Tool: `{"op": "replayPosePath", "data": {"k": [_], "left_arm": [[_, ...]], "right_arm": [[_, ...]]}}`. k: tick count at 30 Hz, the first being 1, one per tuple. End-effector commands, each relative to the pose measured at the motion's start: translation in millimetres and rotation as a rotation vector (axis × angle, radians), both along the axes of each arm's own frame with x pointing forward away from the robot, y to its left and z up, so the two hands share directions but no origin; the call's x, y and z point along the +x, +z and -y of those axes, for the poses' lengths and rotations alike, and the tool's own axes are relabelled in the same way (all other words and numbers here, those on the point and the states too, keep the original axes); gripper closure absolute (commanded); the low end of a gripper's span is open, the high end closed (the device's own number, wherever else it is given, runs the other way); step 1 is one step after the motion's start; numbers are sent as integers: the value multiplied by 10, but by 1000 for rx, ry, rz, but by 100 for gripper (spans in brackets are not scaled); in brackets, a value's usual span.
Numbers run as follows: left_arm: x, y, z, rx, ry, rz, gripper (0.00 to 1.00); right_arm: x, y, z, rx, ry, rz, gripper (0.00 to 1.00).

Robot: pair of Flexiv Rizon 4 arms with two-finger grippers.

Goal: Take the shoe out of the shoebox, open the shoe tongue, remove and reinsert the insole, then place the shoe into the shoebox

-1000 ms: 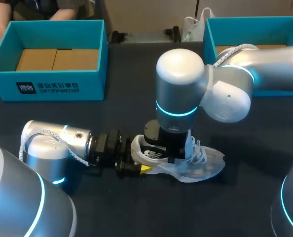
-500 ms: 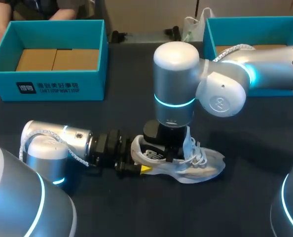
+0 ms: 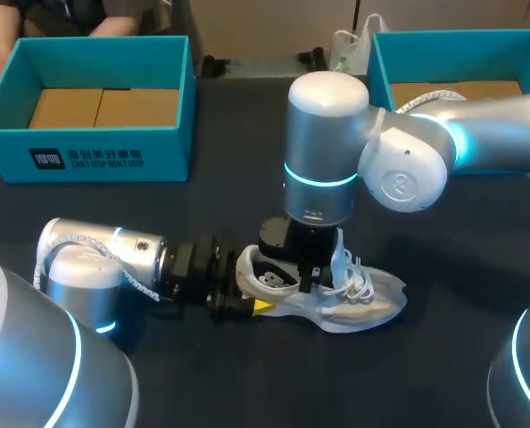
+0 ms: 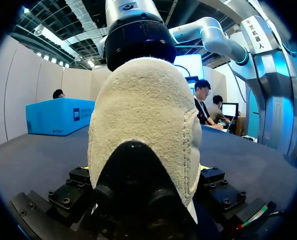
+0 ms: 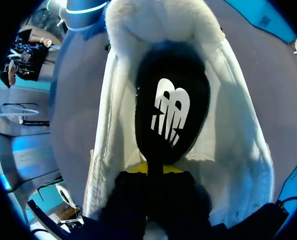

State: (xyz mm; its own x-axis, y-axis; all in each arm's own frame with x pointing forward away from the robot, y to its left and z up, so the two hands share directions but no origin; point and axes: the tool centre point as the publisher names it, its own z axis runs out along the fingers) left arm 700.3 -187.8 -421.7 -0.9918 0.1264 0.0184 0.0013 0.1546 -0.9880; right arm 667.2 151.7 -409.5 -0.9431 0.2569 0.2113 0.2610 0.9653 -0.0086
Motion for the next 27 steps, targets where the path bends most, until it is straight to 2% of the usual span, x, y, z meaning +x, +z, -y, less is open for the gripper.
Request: {"op": "replayPosePath", "data": {"k": [1,7,12,20,27], "left_arm": [[40,-23,-1,3,5,0,100],[40,-23,-1,3,5,0,100],[40,-23,-1,3,5,0,100],[40,-23,-1,3,5,0,100],[40,-23,-1,3,5,0,100]], "right_arm": [[-155,-102,12,4,-18,40,100],[-173,170,105,39,-33,105,100],[-153,312,139,89,-39,154,100],[-63,342,140,210,-57,186,100],[9,378,249,335,-73,214,100]]}}
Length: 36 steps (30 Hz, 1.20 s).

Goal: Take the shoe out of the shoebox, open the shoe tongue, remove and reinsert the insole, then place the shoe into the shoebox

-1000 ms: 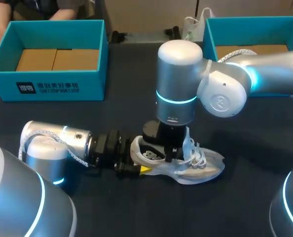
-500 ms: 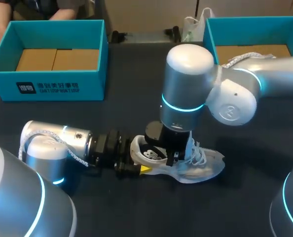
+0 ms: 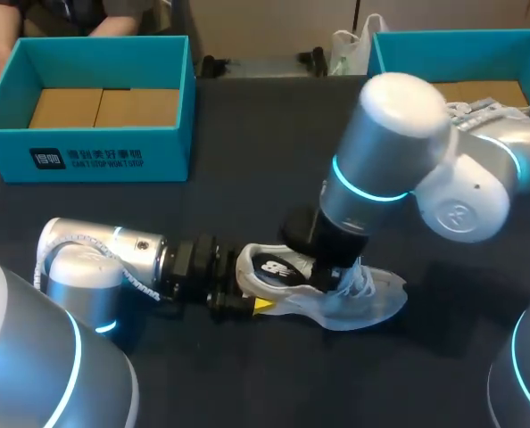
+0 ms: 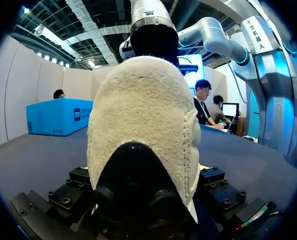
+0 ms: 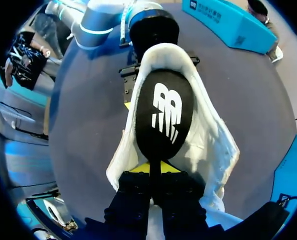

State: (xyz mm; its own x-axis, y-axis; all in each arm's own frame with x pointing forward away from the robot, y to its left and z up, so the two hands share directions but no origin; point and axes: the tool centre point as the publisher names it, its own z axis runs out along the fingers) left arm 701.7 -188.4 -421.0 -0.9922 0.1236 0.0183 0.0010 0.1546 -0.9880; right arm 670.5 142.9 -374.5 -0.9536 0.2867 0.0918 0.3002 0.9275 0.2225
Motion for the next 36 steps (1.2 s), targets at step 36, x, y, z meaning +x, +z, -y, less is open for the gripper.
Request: {"op": "replayPosePath", "data": {"k": [36], "left_arm": [[27,-30,-6,3,2,0,100]], "right_arm": [[28,402,-255,221,113,216,75]]}}
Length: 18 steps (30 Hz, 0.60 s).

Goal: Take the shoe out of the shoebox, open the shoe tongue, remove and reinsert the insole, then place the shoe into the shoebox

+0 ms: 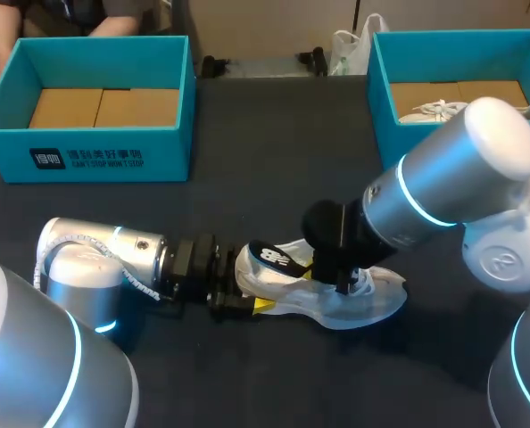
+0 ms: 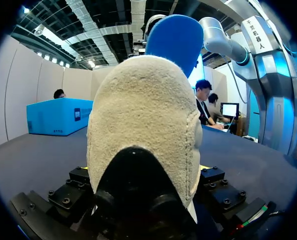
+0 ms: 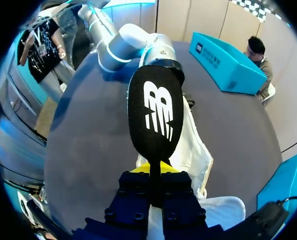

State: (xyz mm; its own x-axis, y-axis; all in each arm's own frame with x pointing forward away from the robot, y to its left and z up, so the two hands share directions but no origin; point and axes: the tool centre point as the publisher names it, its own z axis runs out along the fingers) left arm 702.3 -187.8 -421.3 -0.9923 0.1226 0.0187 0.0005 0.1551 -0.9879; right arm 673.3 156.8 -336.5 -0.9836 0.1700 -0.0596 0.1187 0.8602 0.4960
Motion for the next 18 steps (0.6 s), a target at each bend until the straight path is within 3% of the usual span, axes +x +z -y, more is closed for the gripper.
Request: {"op": "replayPosePath", "data": {"k": [1,3,10,16,18], "left_arm": [[21,-27,-1,2,1,1,100],[21,-27,-1,2,1,1,100],[21,-27,-1,2,1,1,100],[21,-27,-1,2,1,1,100],[21,-27,-1,2,1,1,100]], "right_arm": [[0,23,-117,-31,-6,3,59],[0,25,-97,-34,-8,1,27],[26,40,-2,-56,-39,-44,5],[131,33,-46,-87,-41,-83,15],[187,8,-83,-99,-38,-114,23]]}}
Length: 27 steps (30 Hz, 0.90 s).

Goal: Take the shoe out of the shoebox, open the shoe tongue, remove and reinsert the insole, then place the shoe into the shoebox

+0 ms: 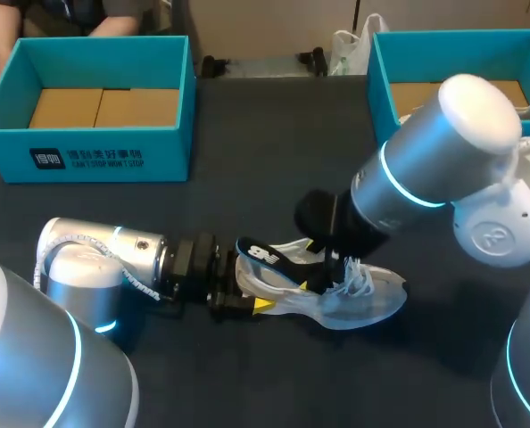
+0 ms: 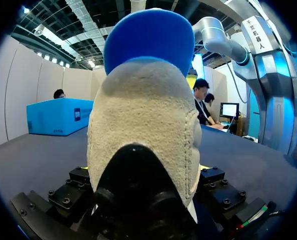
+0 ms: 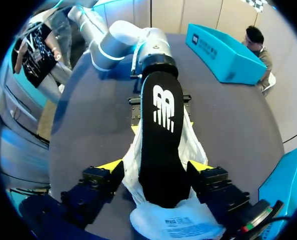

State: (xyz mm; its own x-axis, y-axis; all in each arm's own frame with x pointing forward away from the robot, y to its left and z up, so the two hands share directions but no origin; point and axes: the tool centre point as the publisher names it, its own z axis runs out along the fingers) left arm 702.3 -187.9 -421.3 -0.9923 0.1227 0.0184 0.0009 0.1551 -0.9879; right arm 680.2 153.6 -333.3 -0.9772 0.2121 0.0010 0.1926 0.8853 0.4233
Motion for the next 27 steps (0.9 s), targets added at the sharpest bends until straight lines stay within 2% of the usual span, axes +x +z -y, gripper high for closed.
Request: {"op": "replayPosePath", "data": {"k": [1,6,8,11,14,20,22,27], "left_arm": [[21,-27,-2,2,1,0,100],[21,-27,-2,2,1,0,100],[21,-27,-2,2,1,0,100],[21,-27,-2,2,1,0,100],[21,-27,-2,2,1,0,100],[21,-27,-2,2,1,0,100],[21,-27,-2,2,1,0,100],[21,-27,-2,2,1,0,100]], "right_arm": [[143,-33,-132,-47,8,-53,27],[205,-62,-230,-111,28,-101,51],[206,-77,-253,-119,34,-103,50],[200,-125,-269,-141,37,-104,43],[178,-174,-265,-150,35,-103,40],[154,-227,-214,-148,22,-118,44],[155,-216,-202,-146,18,-119,50],[152,-128,-212,-146,14,-112,52]]}}
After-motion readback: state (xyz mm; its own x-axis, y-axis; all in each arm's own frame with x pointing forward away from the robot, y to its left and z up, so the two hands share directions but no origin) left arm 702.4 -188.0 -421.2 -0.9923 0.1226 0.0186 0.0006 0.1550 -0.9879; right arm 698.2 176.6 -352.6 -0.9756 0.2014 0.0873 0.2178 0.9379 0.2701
